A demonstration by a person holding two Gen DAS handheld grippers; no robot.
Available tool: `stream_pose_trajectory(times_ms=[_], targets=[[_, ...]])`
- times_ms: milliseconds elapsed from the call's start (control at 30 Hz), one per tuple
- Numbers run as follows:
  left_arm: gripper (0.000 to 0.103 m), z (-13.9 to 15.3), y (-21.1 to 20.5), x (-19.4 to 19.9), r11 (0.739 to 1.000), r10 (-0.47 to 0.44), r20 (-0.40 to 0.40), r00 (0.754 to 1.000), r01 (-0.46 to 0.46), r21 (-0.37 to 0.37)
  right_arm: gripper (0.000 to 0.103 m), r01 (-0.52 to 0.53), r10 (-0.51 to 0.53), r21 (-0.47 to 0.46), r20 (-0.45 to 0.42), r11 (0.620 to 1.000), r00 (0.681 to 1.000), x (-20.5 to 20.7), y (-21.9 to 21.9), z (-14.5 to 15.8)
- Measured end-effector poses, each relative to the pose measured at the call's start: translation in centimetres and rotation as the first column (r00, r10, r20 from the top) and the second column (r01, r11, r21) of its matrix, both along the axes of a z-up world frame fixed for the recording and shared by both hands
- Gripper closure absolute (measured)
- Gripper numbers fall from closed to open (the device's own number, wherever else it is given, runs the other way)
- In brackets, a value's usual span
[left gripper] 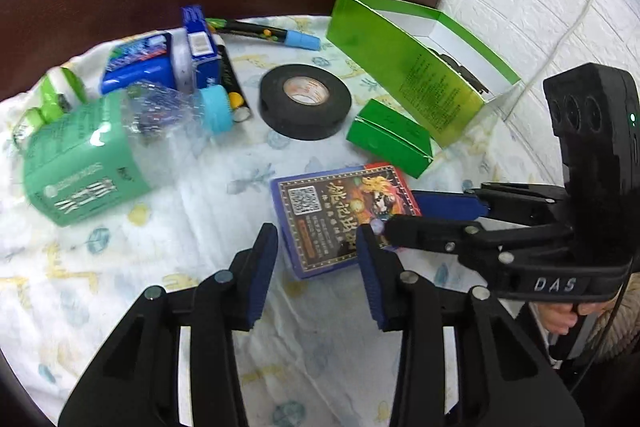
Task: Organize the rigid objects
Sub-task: 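Grasp the playing-card box with the left tool and lift it, then carry the card box into the green box and release it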
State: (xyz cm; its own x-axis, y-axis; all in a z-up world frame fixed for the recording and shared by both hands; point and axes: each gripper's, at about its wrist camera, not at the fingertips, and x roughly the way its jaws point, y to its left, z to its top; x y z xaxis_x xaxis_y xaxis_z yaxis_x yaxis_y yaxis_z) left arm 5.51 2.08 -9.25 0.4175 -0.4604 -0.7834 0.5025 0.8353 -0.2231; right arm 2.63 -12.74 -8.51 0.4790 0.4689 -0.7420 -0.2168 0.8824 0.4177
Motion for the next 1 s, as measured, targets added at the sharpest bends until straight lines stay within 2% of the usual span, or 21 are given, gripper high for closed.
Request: stream_pose_trajectory(times_ms=[167,267,367,600,767,1000], targets=[[0.061,-0.9,-0.3,0.6,0.999,0.026,-0.023,0.999,-0.027,-0.031,0.064,0.01,-0.01,-0.012,-0.006,1.0,1.0,0.2,0.5,-0.1],[0.064,-0.6,-0.4,0.6,0.998,0.051,-0.032,0.998,-0.052,-0.036,0.065,0.028,-0.028,0.0,-0.018,1.0,0.999,0.3,0.3,0.0],[0.066,1.2,-0.8,-0.4,0.999,0.045,0.04,0.998,-0.045,-0.005,0.066,0.024,-0.022,-0.037,0.055,0.999,0.998,-0.4,0.7,1.5],[0.066,6.4,-3.0,-1.6,1.0,0.001,0.197,0.98,-0.003,0.01,0.066,0.066,-0.058,-0.028,0.215,0.997,0.975,-0.8,-1.2,6.1],[0.066,8.6,-5.9,-0.7,0.999,-0.038,0.258,0.965,0.033,0.022,0.066,0.116,-0.104,-0.023,0.294,0.993,0.95,-1.0,-3.7,8.4],[0.066,10.5,-11.8,1.1,0.992,-0.127,0.305,0.944,0.119,0.047,0.066,0.212,-0.202,0.007,0.346,0.977,0.916,-0.5,-9.3,9.9]])
